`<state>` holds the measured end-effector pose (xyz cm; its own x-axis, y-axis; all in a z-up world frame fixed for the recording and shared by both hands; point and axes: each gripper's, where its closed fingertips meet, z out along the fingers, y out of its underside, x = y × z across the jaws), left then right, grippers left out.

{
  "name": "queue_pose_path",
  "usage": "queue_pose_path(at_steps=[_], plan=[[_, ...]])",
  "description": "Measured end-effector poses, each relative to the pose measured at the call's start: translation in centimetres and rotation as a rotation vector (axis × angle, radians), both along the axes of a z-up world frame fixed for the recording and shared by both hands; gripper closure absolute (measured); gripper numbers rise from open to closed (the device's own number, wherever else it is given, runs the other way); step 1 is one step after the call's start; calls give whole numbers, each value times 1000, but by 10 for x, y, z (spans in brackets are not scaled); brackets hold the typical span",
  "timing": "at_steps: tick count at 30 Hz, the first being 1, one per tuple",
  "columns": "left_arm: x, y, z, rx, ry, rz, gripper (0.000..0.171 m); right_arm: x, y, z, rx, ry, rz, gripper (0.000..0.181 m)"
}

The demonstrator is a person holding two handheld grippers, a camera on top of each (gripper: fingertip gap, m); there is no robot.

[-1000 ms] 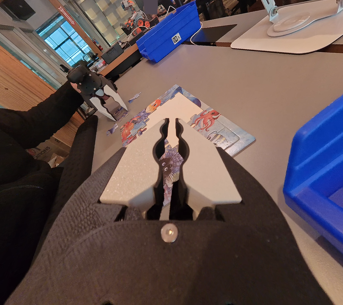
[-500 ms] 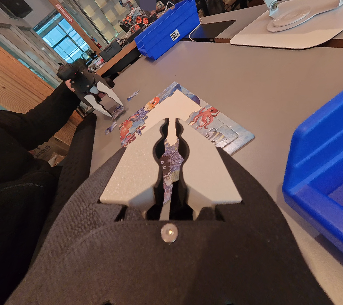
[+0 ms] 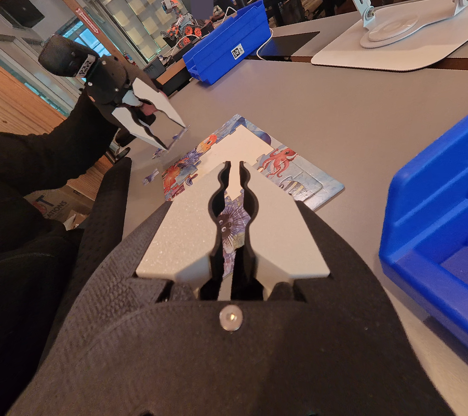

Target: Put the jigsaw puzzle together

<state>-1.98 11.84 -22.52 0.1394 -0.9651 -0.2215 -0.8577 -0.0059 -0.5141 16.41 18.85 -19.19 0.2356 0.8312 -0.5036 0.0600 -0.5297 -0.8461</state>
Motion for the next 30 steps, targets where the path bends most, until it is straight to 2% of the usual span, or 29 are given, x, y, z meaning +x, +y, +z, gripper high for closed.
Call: queue_pose_path(at_steps=[5,10,21,30], plan=[[64,33,-16,-51,-7,-17,128,3,1,3,3,14,-8,176],[93,49,-36,-84,43,-31,127,4,2,8,9,27,-11,176],[106,56,-56,-118,107,-55,127,3,0,10,15,28,-8,176],[105,57,-61,-134,127,-47,127,3,0,11,19,29,-7,176]])
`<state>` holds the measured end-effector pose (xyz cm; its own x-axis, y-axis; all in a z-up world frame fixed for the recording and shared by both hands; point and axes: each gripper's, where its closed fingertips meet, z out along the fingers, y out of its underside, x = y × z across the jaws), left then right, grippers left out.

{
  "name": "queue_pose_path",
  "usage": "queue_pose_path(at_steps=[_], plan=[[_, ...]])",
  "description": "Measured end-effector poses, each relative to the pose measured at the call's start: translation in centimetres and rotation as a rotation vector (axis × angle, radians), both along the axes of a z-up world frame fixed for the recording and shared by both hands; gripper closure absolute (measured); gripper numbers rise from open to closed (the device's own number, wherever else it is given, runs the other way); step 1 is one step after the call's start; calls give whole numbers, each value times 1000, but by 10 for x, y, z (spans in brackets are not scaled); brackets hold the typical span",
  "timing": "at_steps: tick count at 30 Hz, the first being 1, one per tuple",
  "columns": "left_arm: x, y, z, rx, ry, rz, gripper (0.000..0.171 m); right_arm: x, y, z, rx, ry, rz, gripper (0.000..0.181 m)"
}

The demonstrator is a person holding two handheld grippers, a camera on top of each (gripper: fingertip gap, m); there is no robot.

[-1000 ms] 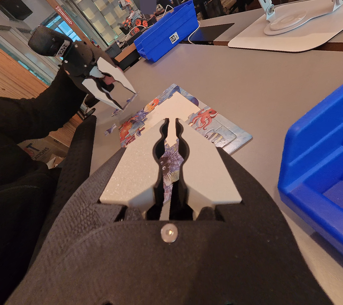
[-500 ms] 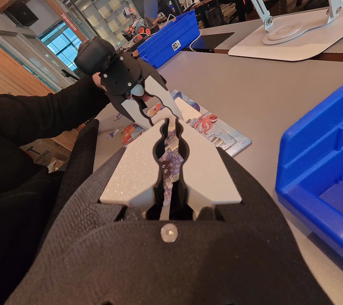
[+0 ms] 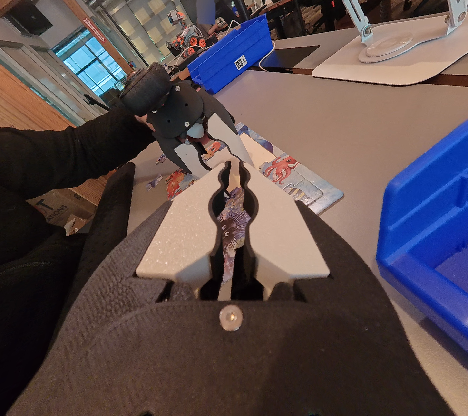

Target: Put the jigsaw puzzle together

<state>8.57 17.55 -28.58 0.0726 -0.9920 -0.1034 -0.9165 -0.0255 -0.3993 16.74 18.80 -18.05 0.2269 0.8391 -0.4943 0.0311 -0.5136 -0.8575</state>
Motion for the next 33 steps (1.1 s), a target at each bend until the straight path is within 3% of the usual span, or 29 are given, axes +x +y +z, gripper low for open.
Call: queue_pose_path(at_steps=[25,33], plan=[[0,-9,-1,-51,100,-17,127,1,-2,5,10,4,2,176],[-1,-14,0,-59,126,-22,127,-12,-8,-13,38,-116,25,175]])
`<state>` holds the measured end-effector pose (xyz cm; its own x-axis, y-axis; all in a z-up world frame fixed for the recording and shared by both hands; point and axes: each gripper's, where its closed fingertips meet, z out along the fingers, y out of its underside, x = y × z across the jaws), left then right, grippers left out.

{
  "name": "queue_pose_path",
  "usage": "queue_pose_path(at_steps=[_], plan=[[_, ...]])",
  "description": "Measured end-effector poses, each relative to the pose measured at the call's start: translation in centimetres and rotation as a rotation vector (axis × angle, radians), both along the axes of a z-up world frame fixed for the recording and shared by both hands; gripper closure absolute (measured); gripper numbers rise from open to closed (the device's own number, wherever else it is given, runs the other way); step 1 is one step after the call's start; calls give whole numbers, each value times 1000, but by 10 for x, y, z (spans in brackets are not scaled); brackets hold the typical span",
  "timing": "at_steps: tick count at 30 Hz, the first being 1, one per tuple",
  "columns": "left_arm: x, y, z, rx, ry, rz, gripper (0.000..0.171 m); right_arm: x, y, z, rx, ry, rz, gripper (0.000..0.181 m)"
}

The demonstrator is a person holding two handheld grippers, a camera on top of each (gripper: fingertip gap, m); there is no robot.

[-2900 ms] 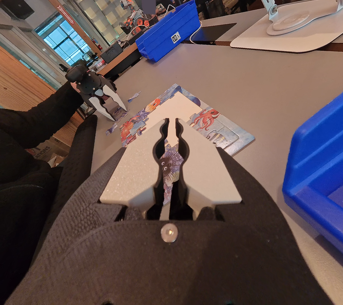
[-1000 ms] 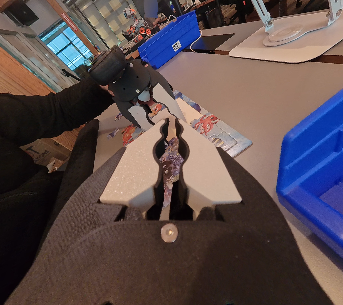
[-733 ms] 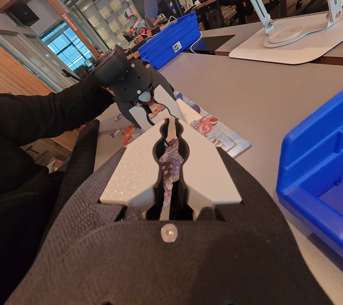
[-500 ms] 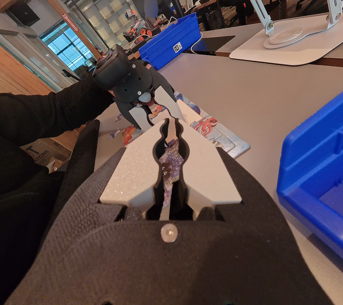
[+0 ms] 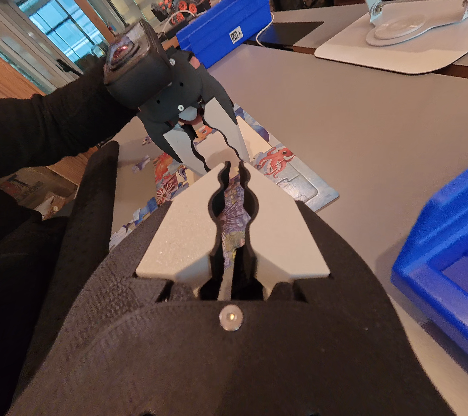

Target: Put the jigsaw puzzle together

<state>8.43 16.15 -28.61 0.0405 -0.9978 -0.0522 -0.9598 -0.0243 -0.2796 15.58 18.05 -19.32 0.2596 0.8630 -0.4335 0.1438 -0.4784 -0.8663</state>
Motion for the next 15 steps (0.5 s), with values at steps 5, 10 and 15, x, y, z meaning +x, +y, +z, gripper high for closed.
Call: queue_pose_path(at_steps=[5,10,15], plan=[[-1,0,1,-1,10,9,127,-3,-2,-4,4,-28,10,175],[-2,4,5,29,20,13,127,0,-1,-1,6,-15,-1,176],[-2,-1,6,-7,9,17,127,-1,-2,-1,5,-18,5,175]])
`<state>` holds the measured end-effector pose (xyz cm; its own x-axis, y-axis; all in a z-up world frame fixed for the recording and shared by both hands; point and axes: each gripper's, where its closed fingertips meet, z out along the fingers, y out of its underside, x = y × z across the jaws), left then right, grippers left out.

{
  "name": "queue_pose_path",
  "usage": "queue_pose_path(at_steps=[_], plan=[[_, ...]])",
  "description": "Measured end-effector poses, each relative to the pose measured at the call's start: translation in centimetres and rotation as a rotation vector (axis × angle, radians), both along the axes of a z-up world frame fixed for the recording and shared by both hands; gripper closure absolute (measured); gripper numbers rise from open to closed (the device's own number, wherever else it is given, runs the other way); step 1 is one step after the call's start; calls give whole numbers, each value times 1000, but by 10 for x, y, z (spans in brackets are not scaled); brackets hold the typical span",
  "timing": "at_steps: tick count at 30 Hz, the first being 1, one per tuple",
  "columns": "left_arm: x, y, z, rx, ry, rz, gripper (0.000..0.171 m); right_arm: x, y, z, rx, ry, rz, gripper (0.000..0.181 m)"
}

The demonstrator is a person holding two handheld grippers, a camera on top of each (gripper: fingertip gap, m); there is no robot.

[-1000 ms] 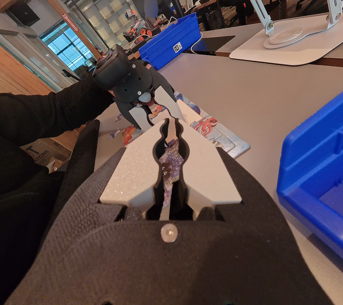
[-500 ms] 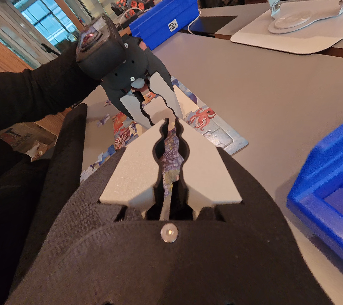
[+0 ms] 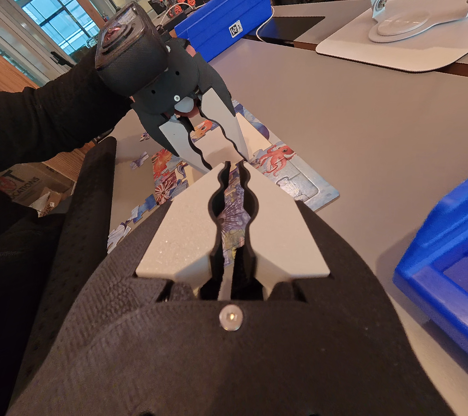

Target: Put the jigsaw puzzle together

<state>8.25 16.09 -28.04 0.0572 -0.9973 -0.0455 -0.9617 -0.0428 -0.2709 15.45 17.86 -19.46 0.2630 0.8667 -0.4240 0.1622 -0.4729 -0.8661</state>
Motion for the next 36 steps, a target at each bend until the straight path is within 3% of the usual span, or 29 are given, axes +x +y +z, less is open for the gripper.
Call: queue_pose_path(at_steps=[25,36], plan=[[0,-2,-7,-35,36,6,127,1,-1,5,6,13,2,175],[1,-1,6,42,7,1,127,0,-2,7,5,19,7,175]])
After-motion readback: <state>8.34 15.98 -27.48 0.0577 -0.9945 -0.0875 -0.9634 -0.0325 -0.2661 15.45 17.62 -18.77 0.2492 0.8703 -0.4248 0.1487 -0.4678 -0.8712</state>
